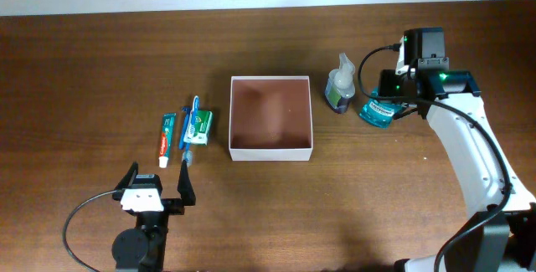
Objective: Pack container
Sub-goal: 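Close right gripper on the Listerine bottle neck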
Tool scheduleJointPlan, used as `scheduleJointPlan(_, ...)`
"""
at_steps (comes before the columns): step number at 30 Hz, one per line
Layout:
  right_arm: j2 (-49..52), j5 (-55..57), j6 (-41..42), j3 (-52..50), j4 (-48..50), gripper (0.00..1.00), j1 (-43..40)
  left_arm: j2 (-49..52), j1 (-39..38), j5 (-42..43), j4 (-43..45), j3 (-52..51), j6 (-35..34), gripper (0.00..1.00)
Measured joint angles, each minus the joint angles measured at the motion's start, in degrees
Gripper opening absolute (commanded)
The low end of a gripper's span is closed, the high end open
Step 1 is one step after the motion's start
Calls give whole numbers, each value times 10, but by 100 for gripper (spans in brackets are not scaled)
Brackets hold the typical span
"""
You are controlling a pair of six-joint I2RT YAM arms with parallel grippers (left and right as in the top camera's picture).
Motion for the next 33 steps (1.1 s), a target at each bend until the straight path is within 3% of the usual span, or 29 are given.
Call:
scheduleJointPlan(16,3,0,10,0,10,38,0,0,0,0,0,0,0,99)
scheduleJointPlan(25,5,0,16,0,16,49,0,0,0,0,0,0,0,99)
scheduleJointPlan(33,18,0,16,0,16,47,0,0,0,0,0,0,0,99)
